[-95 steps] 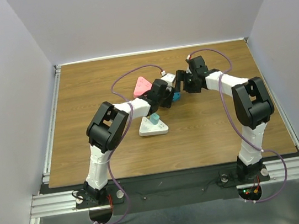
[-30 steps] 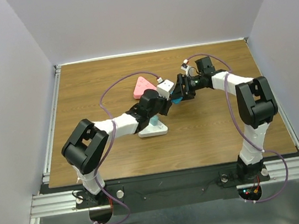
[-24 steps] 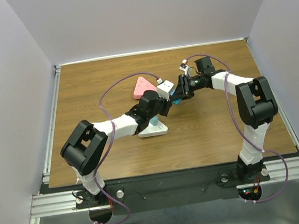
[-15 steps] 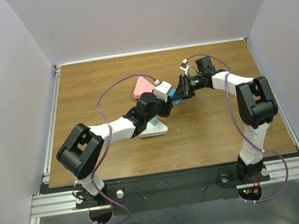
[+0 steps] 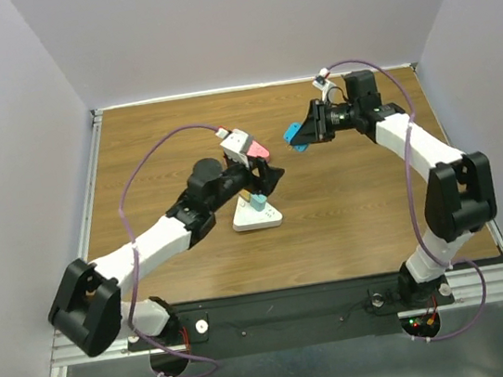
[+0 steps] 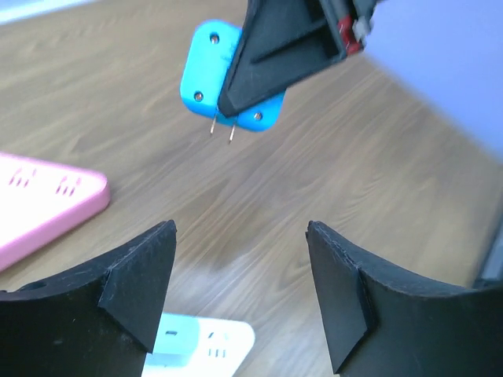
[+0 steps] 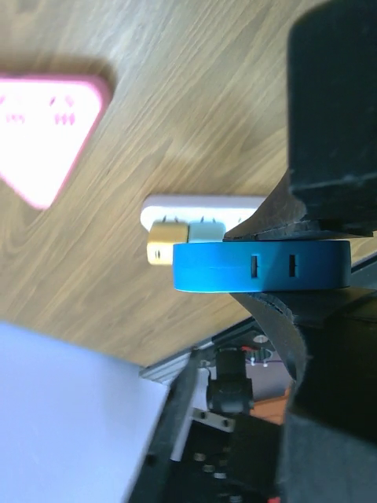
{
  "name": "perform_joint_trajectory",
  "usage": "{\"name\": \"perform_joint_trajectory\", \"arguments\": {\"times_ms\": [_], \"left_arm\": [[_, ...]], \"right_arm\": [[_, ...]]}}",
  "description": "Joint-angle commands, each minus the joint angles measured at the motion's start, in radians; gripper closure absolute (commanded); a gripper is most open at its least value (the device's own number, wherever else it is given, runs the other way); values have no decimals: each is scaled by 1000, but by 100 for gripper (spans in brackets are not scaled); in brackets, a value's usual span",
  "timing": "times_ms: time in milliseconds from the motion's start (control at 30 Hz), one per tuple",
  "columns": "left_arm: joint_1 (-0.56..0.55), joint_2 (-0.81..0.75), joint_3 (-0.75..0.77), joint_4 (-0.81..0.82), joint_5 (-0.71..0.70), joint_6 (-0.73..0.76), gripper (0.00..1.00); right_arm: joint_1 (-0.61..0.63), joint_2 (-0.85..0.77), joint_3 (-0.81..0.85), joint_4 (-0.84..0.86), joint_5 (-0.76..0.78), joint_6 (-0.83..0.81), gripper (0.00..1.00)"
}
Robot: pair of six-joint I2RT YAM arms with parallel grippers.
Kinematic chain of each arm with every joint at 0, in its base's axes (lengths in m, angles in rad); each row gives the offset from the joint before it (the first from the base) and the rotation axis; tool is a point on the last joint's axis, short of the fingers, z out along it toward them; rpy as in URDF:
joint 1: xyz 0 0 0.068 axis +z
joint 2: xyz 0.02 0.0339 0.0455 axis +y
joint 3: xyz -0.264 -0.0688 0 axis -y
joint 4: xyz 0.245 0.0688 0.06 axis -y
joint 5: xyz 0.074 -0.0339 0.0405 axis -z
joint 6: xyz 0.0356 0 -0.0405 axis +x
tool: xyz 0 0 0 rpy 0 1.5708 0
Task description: Insert the plug
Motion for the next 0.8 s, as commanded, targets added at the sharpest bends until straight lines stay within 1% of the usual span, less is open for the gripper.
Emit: {"name": "perform_joint_trajectory", "arguments": {"times_ms": [0, 133, 233, 367, 700, 767], "left_arm": [[70, -84, -5, 87, 266, -140, 21], [91, -86, 38, 74, 413, -168, 21], [98, -68, 70, 67, 472, -192, 21], [98, -74, 86, 109, 532, -221, 21], [100, -54, 93, 141, 540, -227, 21], [100, -51, 90, 152, 538, -230, 24]], "right_arm": [[23, -143, 5, 29, -34, -49, 100], [55, -241, -32, 29, -71, -80, 99], [74, -289, -52, 27, -104, -93, 100], [104, -316, -71, 26, -107, -119, 100], [137, -324, -86, 27, -192, -149, 100], [135, -321, -89, 26, -224, -159, 100]]}}
